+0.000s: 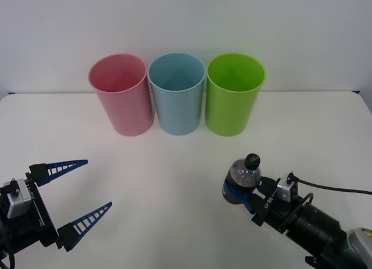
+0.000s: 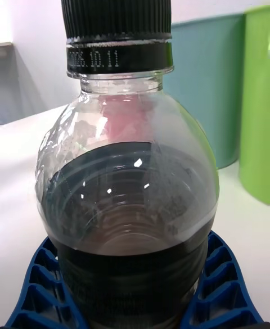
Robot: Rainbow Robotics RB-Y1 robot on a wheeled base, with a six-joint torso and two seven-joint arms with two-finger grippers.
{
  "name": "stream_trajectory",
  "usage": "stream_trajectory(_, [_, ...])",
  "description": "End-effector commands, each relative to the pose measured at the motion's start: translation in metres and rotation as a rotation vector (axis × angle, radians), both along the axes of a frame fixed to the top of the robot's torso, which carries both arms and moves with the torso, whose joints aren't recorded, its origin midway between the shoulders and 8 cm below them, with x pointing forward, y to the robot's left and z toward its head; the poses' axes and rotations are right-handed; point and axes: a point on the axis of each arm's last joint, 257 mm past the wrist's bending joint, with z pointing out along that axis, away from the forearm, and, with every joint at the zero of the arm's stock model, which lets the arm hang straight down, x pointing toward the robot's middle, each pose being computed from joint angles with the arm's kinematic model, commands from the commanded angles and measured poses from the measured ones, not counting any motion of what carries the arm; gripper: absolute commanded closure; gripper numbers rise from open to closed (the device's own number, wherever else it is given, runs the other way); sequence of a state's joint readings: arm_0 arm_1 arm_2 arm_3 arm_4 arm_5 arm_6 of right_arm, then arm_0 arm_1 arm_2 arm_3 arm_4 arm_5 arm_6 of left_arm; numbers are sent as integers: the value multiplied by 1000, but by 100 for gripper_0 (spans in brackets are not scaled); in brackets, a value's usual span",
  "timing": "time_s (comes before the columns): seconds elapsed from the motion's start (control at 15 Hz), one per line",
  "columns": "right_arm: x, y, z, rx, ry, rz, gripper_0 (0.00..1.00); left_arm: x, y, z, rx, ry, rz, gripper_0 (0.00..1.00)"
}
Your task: Put cans in the blue bin and PET bottles in the pink bin and trash in the green bin.
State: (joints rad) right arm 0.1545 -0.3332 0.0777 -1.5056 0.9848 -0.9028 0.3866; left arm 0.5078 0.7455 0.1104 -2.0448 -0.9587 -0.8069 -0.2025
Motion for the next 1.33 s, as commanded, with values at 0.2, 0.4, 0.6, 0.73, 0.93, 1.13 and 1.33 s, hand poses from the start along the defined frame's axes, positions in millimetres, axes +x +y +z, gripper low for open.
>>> stream_trajectory(0.2, [-12,-21,63,9,-75,104,100,0,0,0,0,0,0,0])
stream_trajectory(0.4, [-19,-12,98,51,-89,155,100,0,0,0,0,0,0,0])
stream_trajectory(0.6, [-22,13,149,116,-118,213,100,0,0,0,0,0,0,0])
stream_trajectory(0.73, [-19,30,183,159,-143,241,100,0,0,0,0,0,0,0])
stream_trajectory(0.93, [0,56,213,191,-154,232,100,0,0,0,0,0,0,0])
stream_trajectory(1.13, [28,93,236,221,-163,189,100,0,0,0,0,0,0,0])
stream_trajectory(1.33, [53,129,249,247,-146,161,100,0,0,0,0,0,0,0])
